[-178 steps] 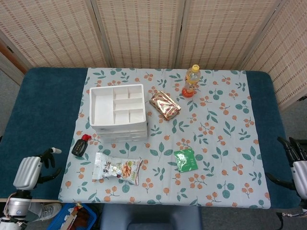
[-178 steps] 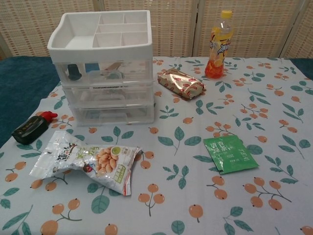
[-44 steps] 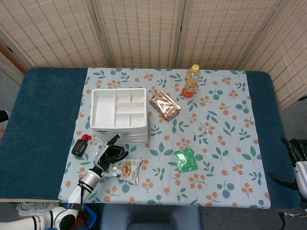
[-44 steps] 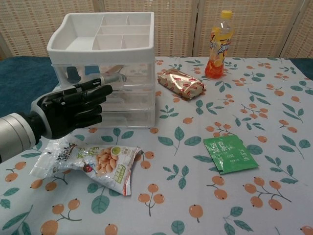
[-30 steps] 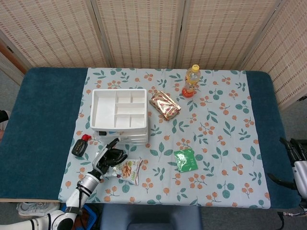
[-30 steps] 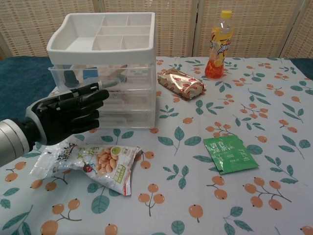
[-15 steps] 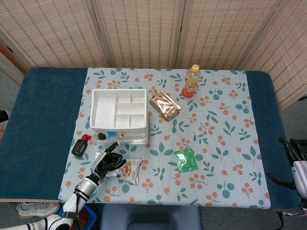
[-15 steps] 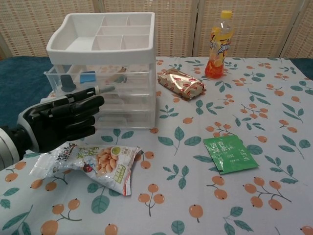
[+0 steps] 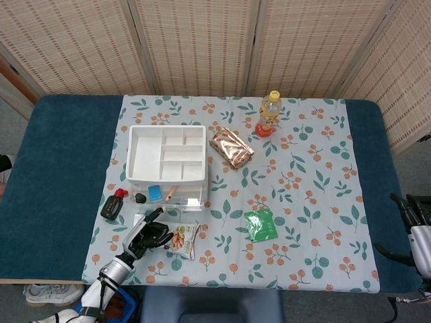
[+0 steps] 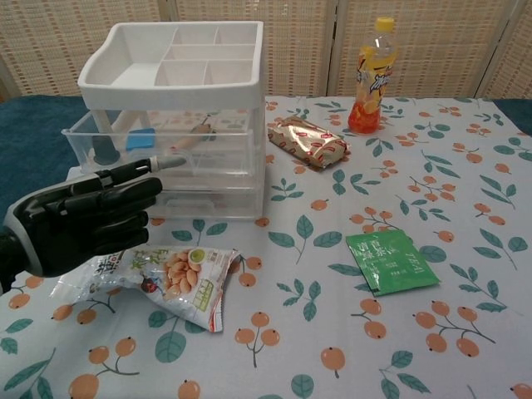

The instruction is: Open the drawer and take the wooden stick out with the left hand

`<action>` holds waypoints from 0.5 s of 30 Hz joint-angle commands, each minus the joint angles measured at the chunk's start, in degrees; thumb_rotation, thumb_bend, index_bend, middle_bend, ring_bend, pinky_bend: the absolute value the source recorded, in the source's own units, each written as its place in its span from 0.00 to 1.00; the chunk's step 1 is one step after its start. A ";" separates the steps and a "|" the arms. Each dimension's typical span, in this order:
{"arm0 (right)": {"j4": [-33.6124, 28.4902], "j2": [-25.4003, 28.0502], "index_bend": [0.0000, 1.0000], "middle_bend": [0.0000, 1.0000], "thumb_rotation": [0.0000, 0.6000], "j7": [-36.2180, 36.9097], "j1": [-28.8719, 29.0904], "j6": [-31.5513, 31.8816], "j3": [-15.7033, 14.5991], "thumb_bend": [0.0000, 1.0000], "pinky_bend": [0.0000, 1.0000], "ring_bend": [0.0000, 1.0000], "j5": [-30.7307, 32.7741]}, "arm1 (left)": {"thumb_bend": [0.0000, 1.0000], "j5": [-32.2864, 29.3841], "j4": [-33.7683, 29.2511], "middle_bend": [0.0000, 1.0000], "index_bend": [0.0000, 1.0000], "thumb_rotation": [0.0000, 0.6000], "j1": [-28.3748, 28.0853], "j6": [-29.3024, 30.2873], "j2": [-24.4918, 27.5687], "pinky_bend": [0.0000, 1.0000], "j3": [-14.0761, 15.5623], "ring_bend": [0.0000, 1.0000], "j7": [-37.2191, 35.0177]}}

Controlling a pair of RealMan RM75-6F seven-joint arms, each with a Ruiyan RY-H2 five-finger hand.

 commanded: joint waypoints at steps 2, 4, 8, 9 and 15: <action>0.05 -0.01 0.00 0.13 1.00 0.02 0.03 0.05 0.01 0.12 0.13 0.08 -0.06 | 0.26 0.27 -0.33 0.88 0.14 1.00 0.29 0.44 0.42 1.00 0.73 1.00 0.56; 0.07 0.04 0.00 0.13 1.00 0.08 -0.01 0.07 0.03 0.12 0.13 0.08 0.03 | 0.26 0.53 -0.46 0.88 0.10 1.00 0.61 0.83 0.78 1.00 1.34 1.00 0.90; 0.22 0.01 0.00 0.13 1.00 0.22 -0.03 0.01 0.00 0.12 0.13 0.08 0.13 | 0.26 0.35 -0.94 0.88 0.09 1.00 1.38 1.40 1.47 1.00 2.36 1.00 1.10; 0.27 -0.03 0.00 0.13 1.00 0.26 -0.01 -0.02 0.00 0.12 0.13 0.08 0.14 | 0.26 0.31 -1.12 0.88 0.09 1.00 1.64 1.66 1.77 1.00 2.59 1.00 1.19; 0.41 -0.04 0.00 0.13 1.00 0.34 -0.01 0.08 0.04 0.12 0.13 0.08 0.12 | 0.26 1.29 -2.78 0.87 0.09 1.00 2.66 2.49 4.80 1.00 4.34 1.00 1.35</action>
